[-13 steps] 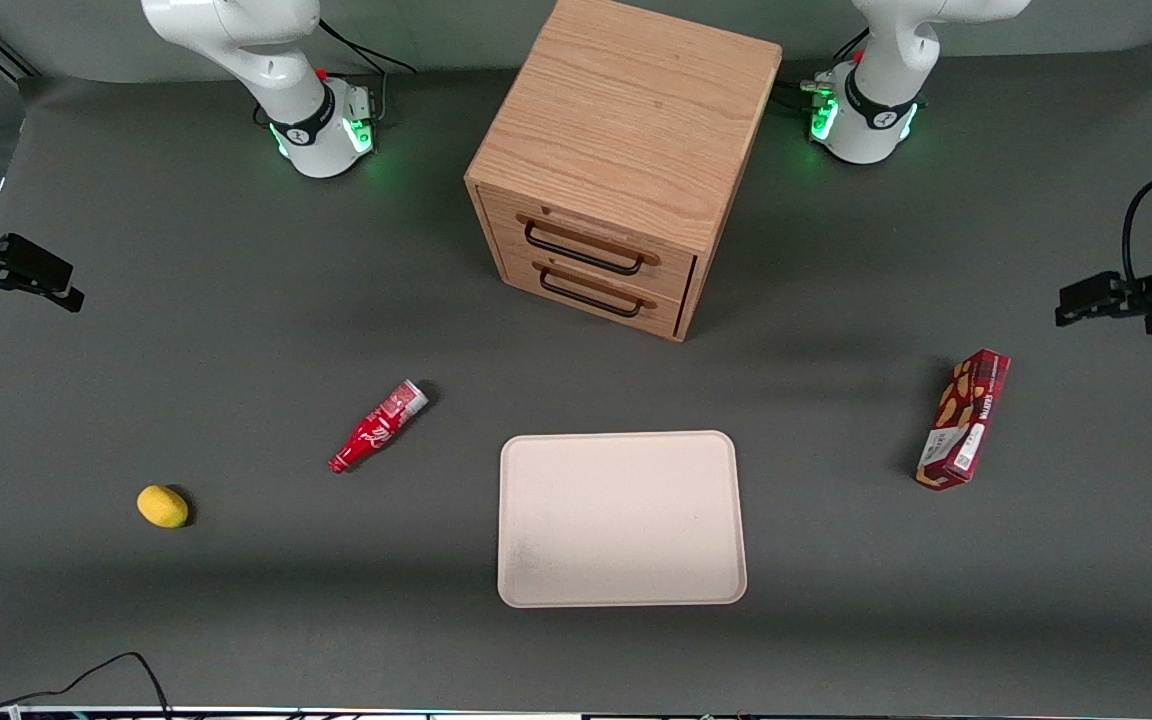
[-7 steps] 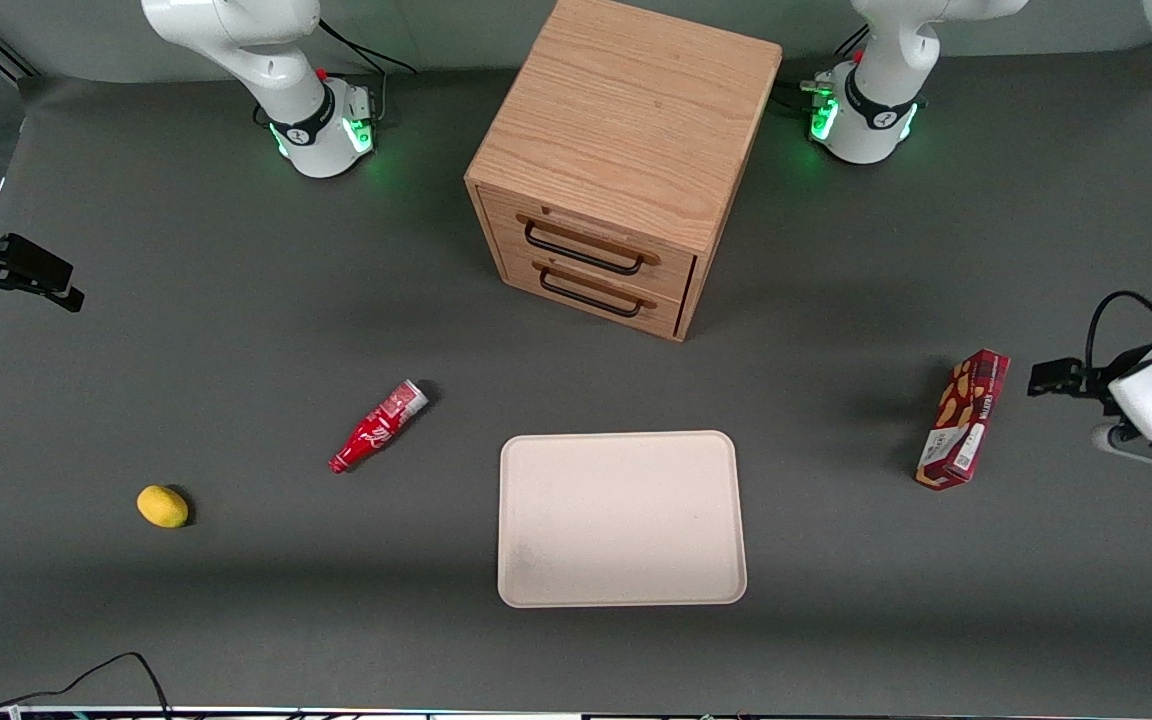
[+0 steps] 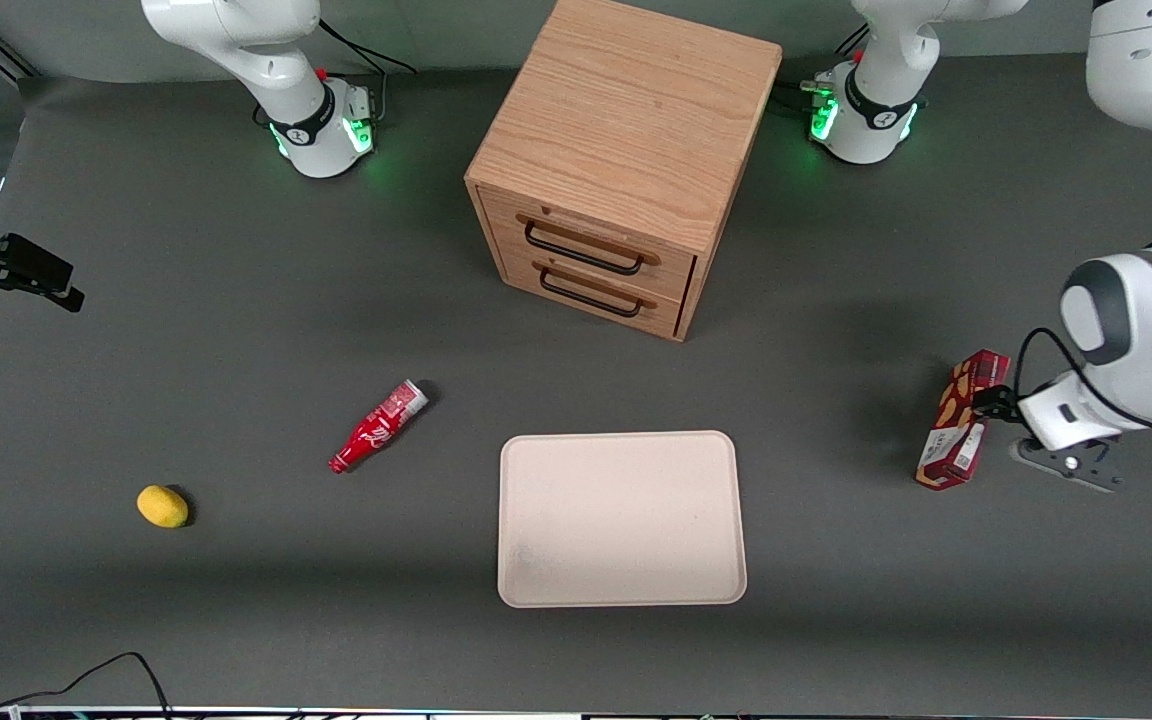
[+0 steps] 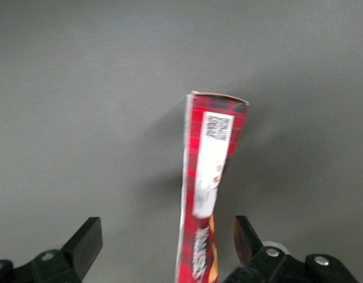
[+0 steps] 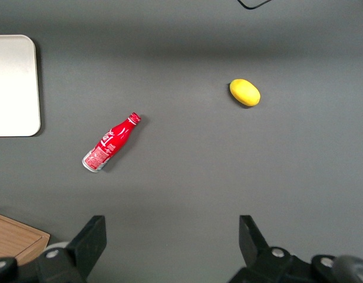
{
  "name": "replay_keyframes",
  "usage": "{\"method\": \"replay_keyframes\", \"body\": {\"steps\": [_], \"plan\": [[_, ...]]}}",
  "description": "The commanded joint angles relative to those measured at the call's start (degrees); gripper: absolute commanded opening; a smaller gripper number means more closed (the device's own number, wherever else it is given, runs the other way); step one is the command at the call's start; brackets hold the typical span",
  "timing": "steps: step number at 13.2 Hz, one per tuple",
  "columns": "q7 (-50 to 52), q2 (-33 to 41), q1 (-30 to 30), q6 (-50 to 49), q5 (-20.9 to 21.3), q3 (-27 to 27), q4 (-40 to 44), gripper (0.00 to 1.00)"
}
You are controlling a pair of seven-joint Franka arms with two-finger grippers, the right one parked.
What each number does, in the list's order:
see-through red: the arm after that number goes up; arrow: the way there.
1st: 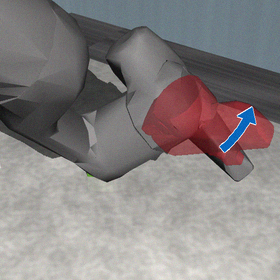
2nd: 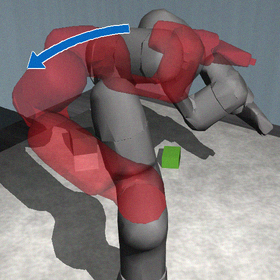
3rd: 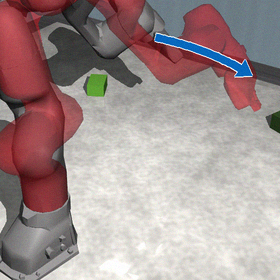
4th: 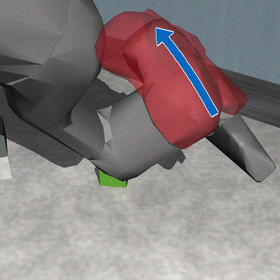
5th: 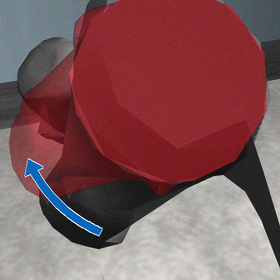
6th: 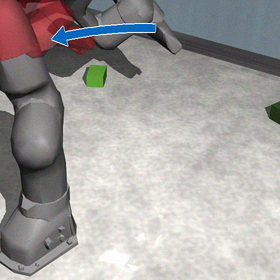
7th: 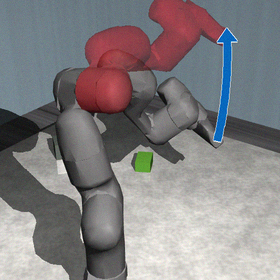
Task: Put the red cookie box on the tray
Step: 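Move the open left gripper down over the red cookie box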
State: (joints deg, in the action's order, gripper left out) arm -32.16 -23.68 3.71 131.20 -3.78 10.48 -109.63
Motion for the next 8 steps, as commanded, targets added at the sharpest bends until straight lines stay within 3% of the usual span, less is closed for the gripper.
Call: {"method": "replay_keyframes", "body": {"steps": [1, 8], "plan": [[-2.47, -0.22, 0.69, 6.16, -0.7, -0.72, -4.8, 1.0], [-5.19, -1.02, -0.19, 7.58, -2.02, -1.43, -5.07, 0.98]]}}
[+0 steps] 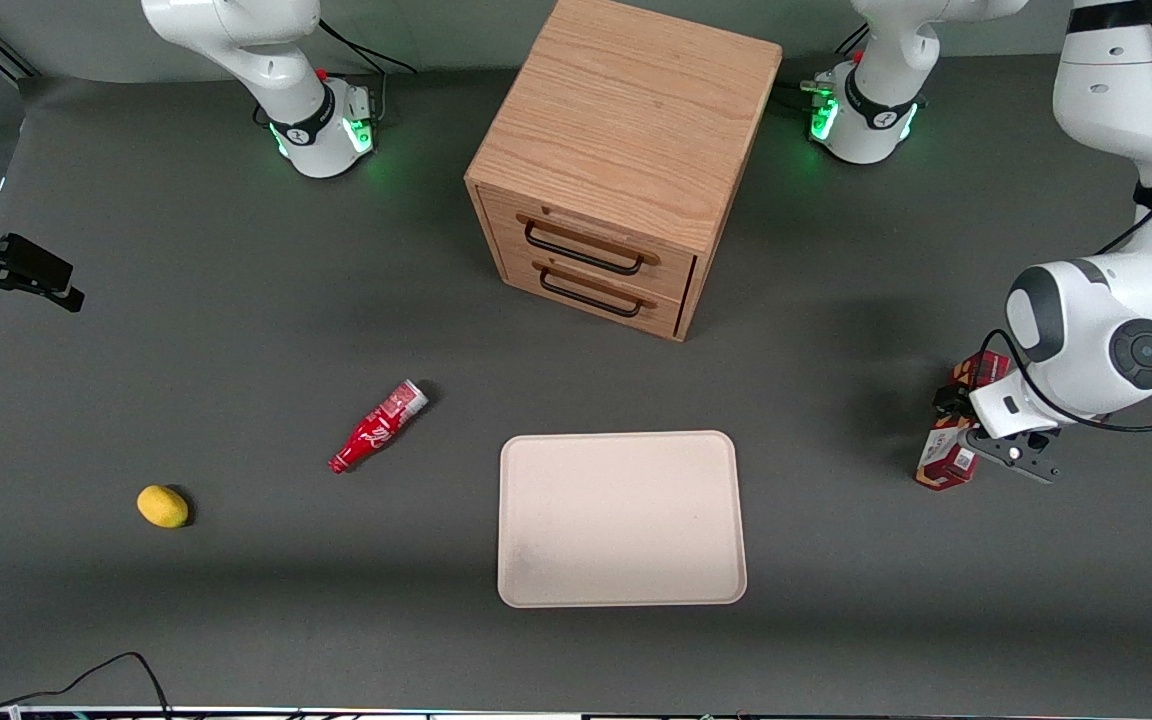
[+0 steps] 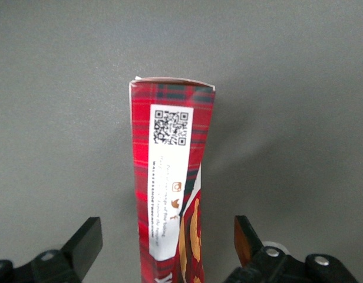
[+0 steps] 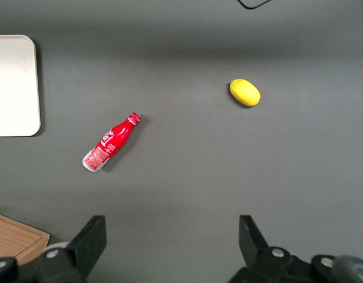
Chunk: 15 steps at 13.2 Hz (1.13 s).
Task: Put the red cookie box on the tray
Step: 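Move the open left gripper down over the red cookie box, then close the left gripper on the end of the red cookie box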
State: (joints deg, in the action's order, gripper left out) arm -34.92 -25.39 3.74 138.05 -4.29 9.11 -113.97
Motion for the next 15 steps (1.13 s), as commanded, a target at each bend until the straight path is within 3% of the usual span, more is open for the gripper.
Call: {"method": "replay_keyframes", "body": {"steps": [1, 2, 4, 5, 12, 15], "plan": [[-2.61, 0.6, -0.23, 0.72, -1.86, -0.06, -0.73, 0.89], [-2.69, 0.69, -0.23, 0.72, -1.87, -0.06, -0.73, 0.74], [-2.7, 0.6, -0.23, 0.73, -1.87, -0.06, -0.73, 0.15], [-2.7, 0.69, -0.23, 0.81, -1.87, -0.06, -0.73, 0.0], [-2.61, 1.13, 0.03, -0.49, -1.87, -0.06, 0.67, 0.0], [-1.73, 3.41, 0.56, -15.56, -1.87, 0.03, 12.14, 0.0]]}}
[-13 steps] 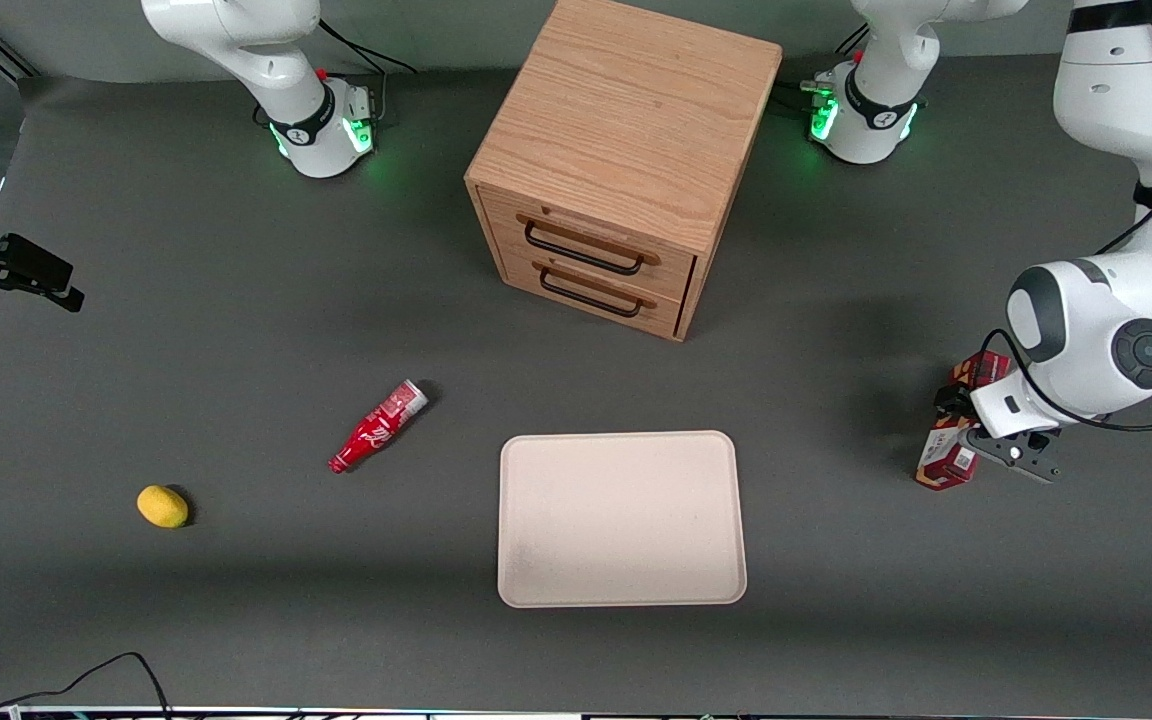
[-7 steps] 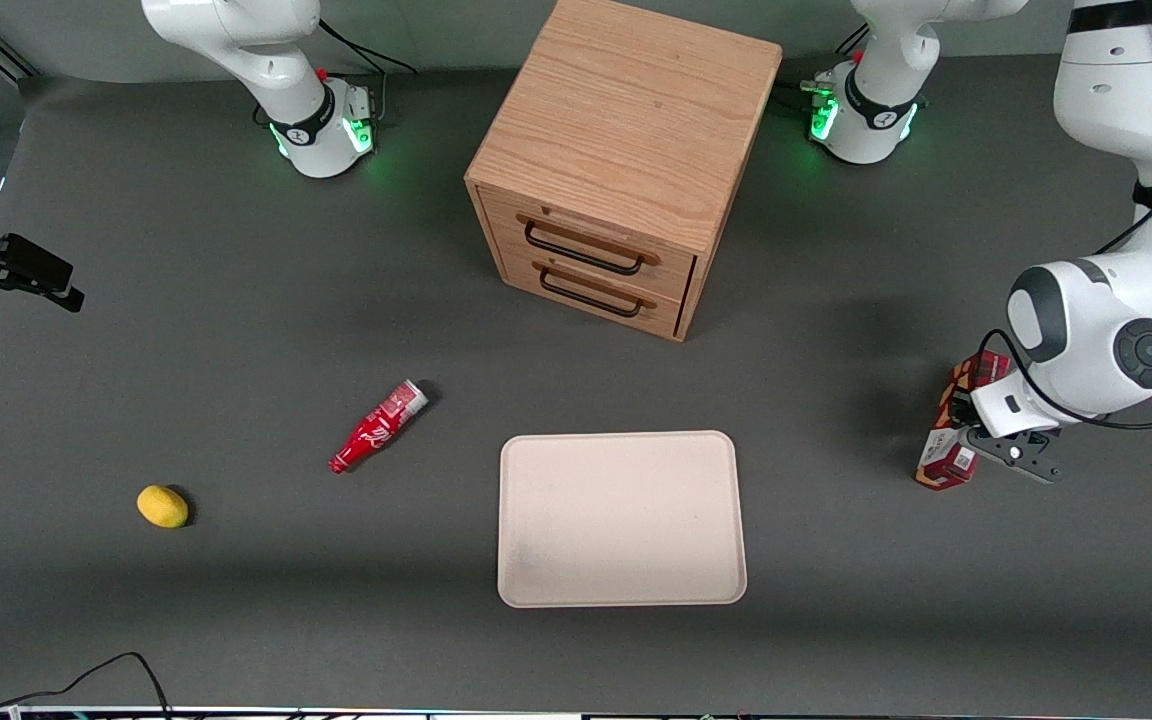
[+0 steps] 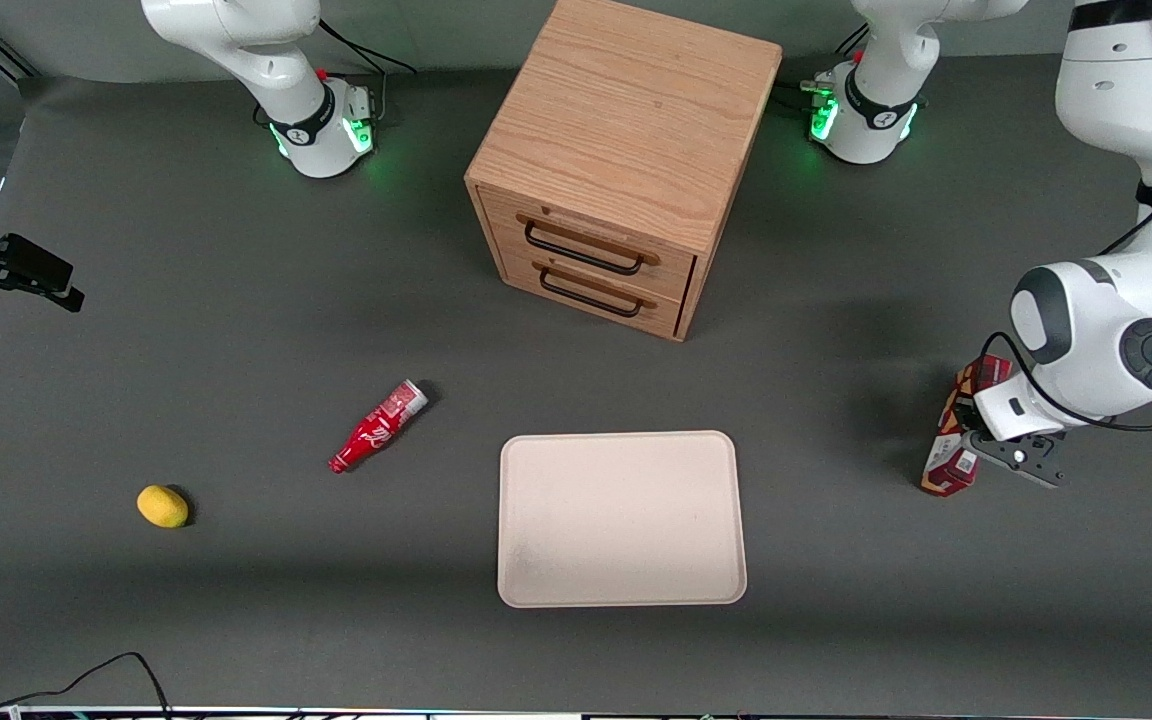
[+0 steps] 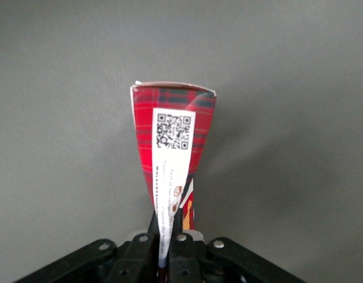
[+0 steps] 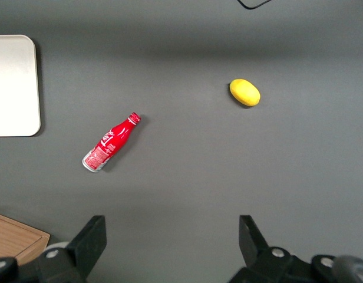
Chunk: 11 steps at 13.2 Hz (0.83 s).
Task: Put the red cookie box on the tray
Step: 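Close the left gripper on the end of the red cookie box, then lift the box upright and carry it over the cream tray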
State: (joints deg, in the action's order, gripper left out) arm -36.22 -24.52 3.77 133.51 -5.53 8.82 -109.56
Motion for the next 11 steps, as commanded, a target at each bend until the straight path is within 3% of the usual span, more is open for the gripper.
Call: {"method": "replay_keyframes", "body": {"steps": [1, 7, 11], "plan": [[-0.35, 2.46, 0.36, -17.43, -0.71, 0.32, 12.91, 0.0], [7.11, 2.28, 0.97, -46.37, -0.1, 0.23, 38.16, 0.0], [15.17, 0.27, 5.43, -47.82, -0.71, -0.03, 44.58, 0.0]]}}
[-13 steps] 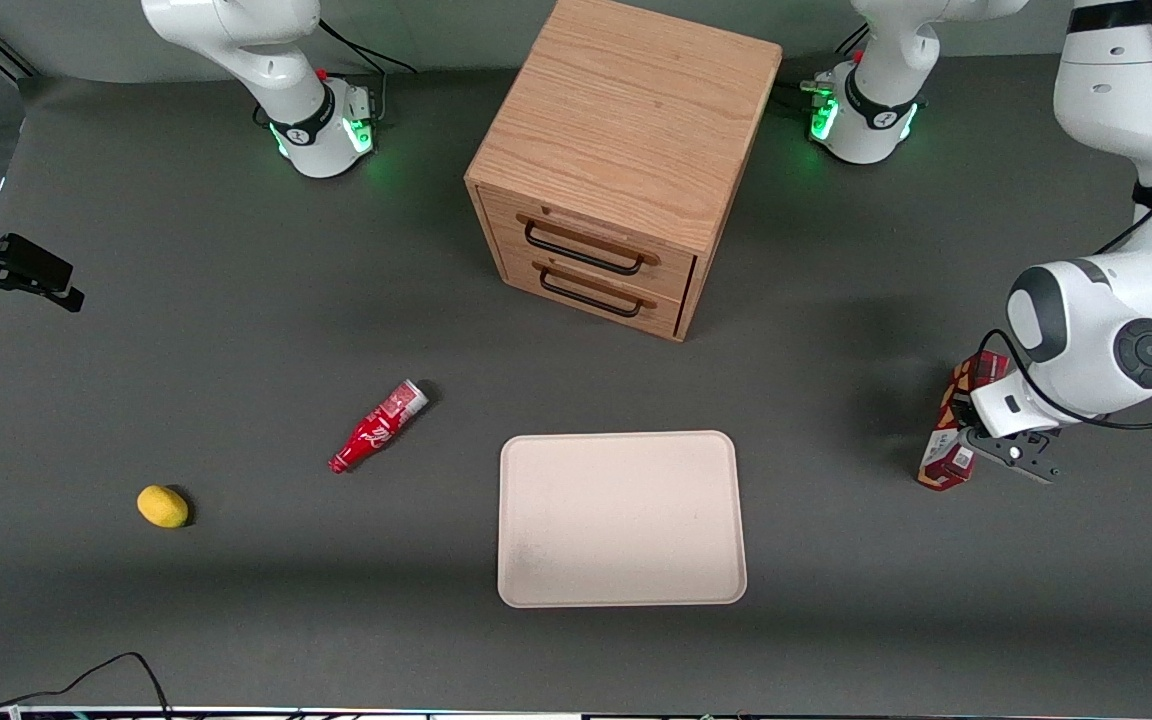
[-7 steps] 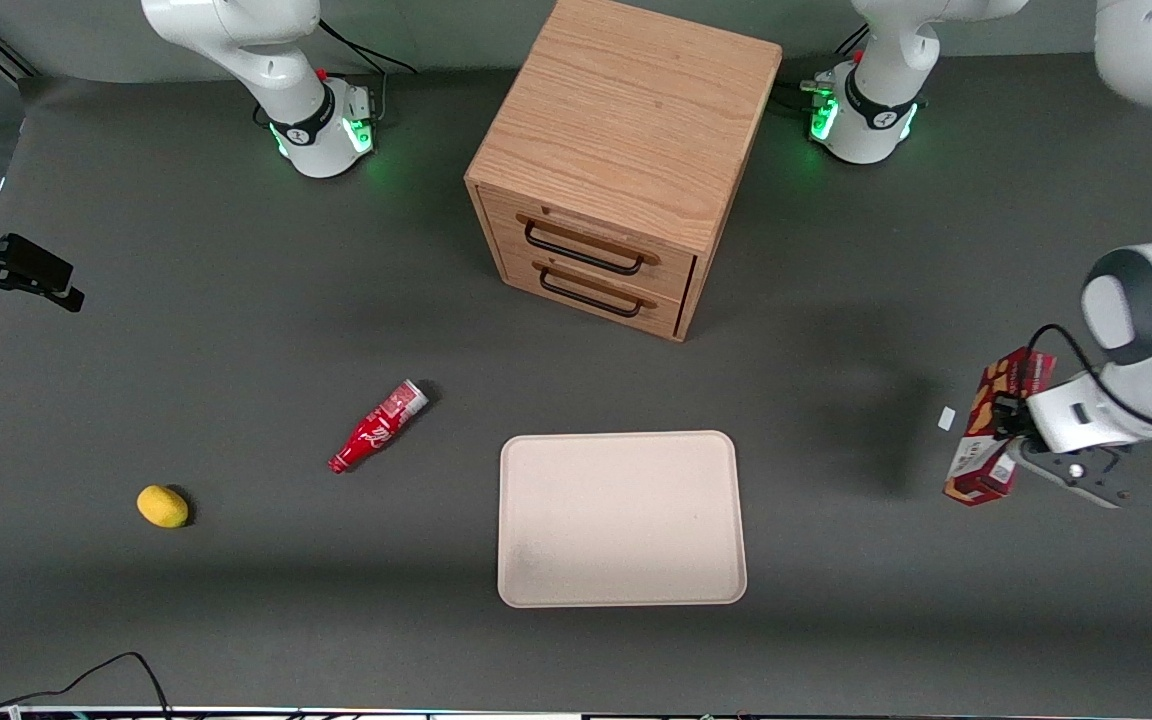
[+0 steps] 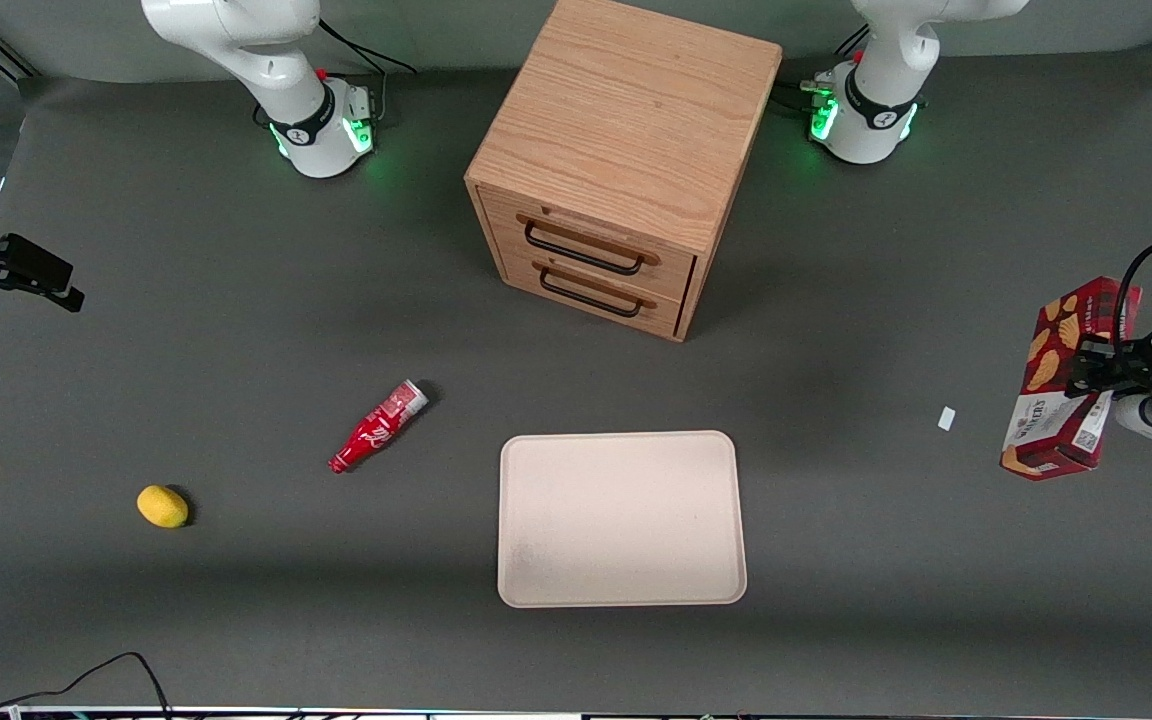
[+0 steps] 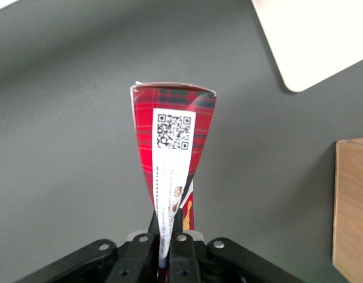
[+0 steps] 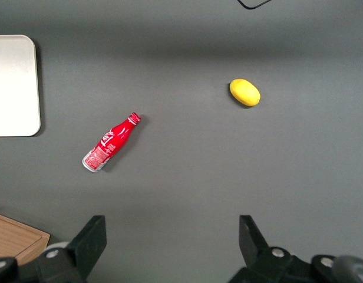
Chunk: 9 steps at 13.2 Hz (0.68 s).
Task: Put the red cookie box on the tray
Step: 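Lift the box upright and carry it over the cream tray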
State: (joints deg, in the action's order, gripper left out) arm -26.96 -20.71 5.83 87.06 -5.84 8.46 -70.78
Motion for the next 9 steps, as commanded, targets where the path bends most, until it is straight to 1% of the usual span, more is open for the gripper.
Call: {"method": "replay_keyframes", "body": {"steps": [1, 3, 4, 7, 9], "plan": [[10.82, -5.64, 5.75, -0.93, -0.48, -0.11, 8.53, 0.0], [20.93, -11.34, 9.71, 1.26, -0.4, -1.6, 14.68, 0.0], [25.16, -13.81, 11.29, 3.88, -0.4, -2.48, 16.1, 0.0], [34.93, -19.09, 14.03, 13.72, -0.4, -6.34, 16.99, 0.0], [38.98, -22.95, 16.57, 18.74, -0.05, -6.36, 17.6, 0.0]]}}
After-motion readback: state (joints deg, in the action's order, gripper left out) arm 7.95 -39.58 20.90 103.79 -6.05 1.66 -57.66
